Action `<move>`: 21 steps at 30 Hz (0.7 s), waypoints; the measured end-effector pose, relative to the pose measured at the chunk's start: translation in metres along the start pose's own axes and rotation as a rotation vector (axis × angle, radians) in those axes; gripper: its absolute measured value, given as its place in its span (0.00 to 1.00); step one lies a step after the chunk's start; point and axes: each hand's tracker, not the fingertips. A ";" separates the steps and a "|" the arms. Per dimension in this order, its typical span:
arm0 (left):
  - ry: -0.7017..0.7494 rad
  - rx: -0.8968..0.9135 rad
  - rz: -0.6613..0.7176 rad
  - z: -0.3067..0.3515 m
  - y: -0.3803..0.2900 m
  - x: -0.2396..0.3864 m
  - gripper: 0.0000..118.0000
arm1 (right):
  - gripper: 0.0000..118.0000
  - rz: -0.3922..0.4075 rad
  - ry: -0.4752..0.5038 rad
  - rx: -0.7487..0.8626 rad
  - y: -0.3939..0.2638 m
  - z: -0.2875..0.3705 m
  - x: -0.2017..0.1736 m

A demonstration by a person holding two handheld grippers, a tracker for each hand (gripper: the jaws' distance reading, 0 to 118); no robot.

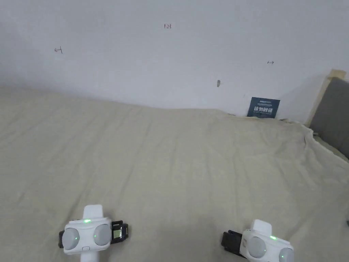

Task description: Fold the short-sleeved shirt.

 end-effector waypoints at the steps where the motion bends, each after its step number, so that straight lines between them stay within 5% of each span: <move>1: -0.002 -0.005 0.002 -0.001 0.002 -0.001 1.00 | 1.00 -0.001 0.002 -0.003 0.001 0.000 0.001; 21: -0.002 -0.003 0.002 0.001 0.001 -0.001 1.00 | 1.00 -0.005 0.007 -0.004 0.001 0.006 -0.001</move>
